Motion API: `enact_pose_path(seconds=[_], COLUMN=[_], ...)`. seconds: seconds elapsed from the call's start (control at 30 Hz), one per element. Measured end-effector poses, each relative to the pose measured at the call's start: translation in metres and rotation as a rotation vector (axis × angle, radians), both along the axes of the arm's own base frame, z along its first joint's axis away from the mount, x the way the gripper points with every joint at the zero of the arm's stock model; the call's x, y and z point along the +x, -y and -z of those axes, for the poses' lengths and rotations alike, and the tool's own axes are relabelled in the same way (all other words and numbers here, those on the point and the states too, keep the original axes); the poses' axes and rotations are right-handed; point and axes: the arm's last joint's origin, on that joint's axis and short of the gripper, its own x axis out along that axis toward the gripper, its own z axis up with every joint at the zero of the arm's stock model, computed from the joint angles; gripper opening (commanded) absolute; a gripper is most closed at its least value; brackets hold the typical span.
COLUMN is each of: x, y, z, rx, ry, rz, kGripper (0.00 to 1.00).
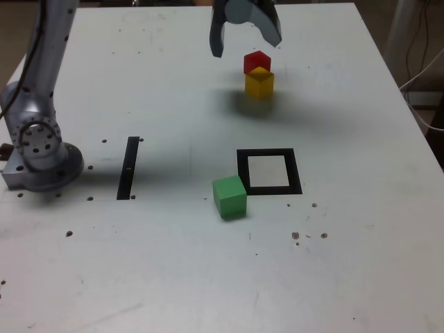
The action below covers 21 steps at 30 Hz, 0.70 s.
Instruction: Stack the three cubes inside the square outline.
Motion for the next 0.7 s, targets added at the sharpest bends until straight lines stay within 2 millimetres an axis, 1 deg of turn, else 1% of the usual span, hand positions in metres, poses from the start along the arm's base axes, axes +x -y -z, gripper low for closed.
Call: enact_pose_path(seconds=[0.2, 0.7], x=[0.013, 0.019], y=[-0.023, -0.051], z=[0.021, 0.032], rx=[-0.006, -0.019], ry=[-0.024, -0.019], rz=[0.009, 0.061], kGripper=[0.99, 0.98])
